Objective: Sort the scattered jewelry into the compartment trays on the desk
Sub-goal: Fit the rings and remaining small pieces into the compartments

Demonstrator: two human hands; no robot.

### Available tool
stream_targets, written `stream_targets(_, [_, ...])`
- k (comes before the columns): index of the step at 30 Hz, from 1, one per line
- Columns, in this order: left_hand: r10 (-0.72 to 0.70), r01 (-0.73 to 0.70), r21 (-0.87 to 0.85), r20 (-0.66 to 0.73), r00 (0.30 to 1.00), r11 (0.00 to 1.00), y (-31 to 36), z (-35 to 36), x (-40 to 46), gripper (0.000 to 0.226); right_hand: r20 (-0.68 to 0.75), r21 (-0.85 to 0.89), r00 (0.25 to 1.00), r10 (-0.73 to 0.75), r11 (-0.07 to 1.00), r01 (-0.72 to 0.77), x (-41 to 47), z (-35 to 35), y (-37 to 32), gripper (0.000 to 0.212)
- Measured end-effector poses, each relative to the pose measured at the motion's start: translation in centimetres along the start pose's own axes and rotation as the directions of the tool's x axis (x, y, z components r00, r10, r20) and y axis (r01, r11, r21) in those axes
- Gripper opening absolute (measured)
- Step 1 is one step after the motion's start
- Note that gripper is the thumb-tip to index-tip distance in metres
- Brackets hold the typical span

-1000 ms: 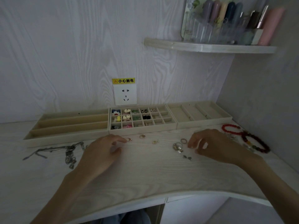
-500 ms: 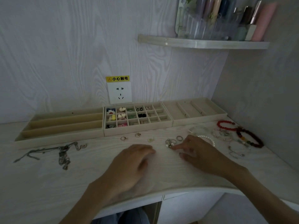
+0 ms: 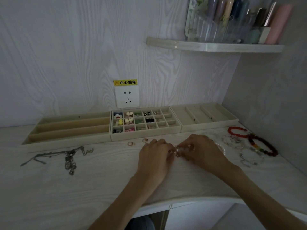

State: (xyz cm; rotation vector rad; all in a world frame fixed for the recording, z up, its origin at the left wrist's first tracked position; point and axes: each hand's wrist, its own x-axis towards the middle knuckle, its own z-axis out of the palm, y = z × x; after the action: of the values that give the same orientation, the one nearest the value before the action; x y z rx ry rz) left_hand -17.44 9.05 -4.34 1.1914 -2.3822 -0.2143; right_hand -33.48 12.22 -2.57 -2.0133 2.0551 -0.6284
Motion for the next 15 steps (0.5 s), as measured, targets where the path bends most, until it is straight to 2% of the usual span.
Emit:
stream_targets(5, [-0.078, 0.081, -0.125, 0.026, 0.997, 0.989, -1.1, -0.6, -0.1, 0.020, -0.042, -0.045, 0.999, 0.035, 0.998, -0.037, 0.4, 0.0, -0.1, 0.014])
stream_targets(8, [-0.114, 0.113, -0.141, 0.004, 0.994, 0.984, -2.1, -1.2, -0.3, 0.018, -0.086, -0.029, 0.996, 0.020, 0.999, -0.023, 0.5, -0.4, 0.1, 0.013])
stream_targets(11, [-0.127, 0.127, -0.137, 0.006, 0.992, 0.982, -3.0, -1.8, -0.5, 0.016, -0.117, 0.132, 0.993, -0.007, 0.991, 0.022, 1.1, -1.4, 0.5, 0.003])
stream_targets(13, [-0.134, 0.135, -0.131, 0.013, 0.991, 0.982, -3.6, -2.0, -0.5, 0.013, -0.073, 0.243, 0.997, -0.014, 0.969, 0.031, 1.7, -2.7, 0.6, 0.012])
stream_targets(15, [-0.130, 0.131, -0.125, 0.018, 0.991, 0.984, -4.0, -2.1, -0.5, 0.011, -0.064, 0.273, 0.998, -0.016, 0.961, 0.033, 2.3, -4.2, 0.8, 0.014])
